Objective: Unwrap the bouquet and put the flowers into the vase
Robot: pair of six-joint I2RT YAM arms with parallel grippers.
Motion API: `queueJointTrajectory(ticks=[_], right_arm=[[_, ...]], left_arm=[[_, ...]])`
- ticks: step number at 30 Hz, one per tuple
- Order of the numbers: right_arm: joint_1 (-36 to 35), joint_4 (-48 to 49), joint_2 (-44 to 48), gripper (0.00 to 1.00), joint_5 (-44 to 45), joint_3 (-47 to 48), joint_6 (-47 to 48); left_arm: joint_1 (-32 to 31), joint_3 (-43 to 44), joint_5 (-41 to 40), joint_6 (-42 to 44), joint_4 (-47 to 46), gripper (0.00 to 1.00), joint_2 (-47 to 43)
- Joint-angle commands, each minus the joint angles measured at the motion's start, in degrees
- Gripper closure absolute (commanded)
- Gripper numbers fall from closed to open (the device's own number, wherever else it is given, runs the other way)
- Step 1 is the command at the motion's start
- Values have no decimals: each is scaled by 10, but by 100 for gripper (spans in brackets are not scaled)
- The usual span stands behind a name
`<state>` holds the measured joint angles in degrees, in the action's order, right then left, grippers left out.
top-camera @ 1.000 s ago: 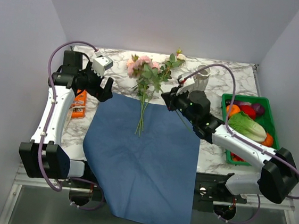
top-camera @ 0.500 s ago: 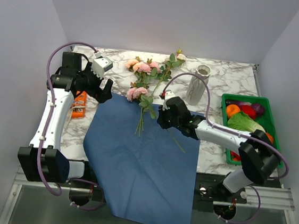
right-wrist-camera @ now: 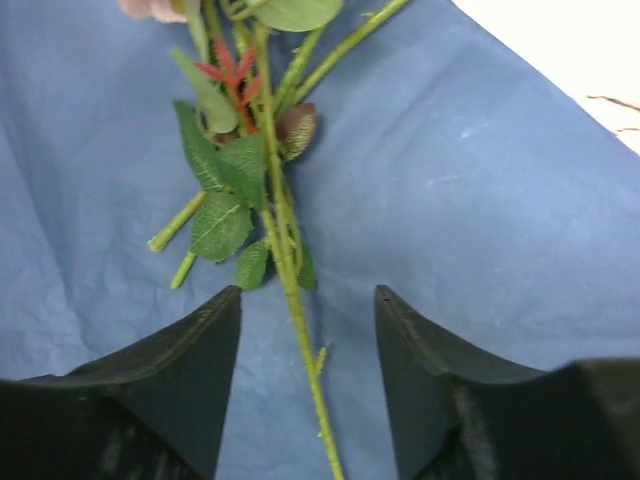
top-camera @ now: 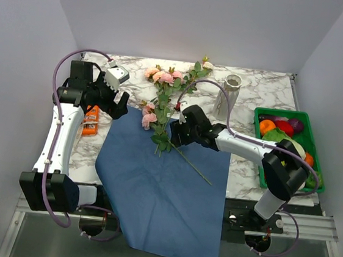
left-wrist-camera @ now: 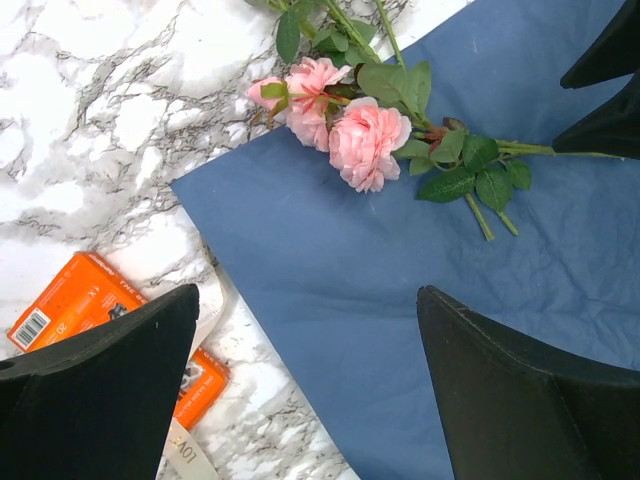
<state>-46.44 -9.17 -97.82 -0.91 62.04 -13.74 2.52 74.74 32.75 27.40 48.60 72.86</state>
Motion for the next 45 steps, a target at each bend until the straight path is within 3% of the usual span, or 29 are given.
queueJointTrajectory(ticks=[1,5,9,25,29,31,34,35,45], right_arm=[[-5,-25,-22,32,-57,28,42],[-11,-53,-50,33,-87,53,69],[-17,-90,-90,45,-82,78,86],[-18,-117,-178,49,-22,169,123],[-19,-117,-178,63,-20,163,122],[-18,-117,-171,69,-19,161,121],[-18,-119,-154,87,-14,165,121],[-18,-120,-147,98,-12,167,122],[-18,-104,21,99,77,273,173]], left_arm=[[4,-8,-9,12,7,1,-18],[5,-13,-9,13,4,1,-18],[6,-11,-10,13,4,1,-18],[8,-13,-9,22,19,1,-26],[8,-13,-12,28,24,1,-31],[8,-12,-13,28,24,1,-33],[9,-11,-11,29,26,1,-35],[9,-11,-10,30,28,1,-36],[13,-9,-10,30,31,1,-42]])
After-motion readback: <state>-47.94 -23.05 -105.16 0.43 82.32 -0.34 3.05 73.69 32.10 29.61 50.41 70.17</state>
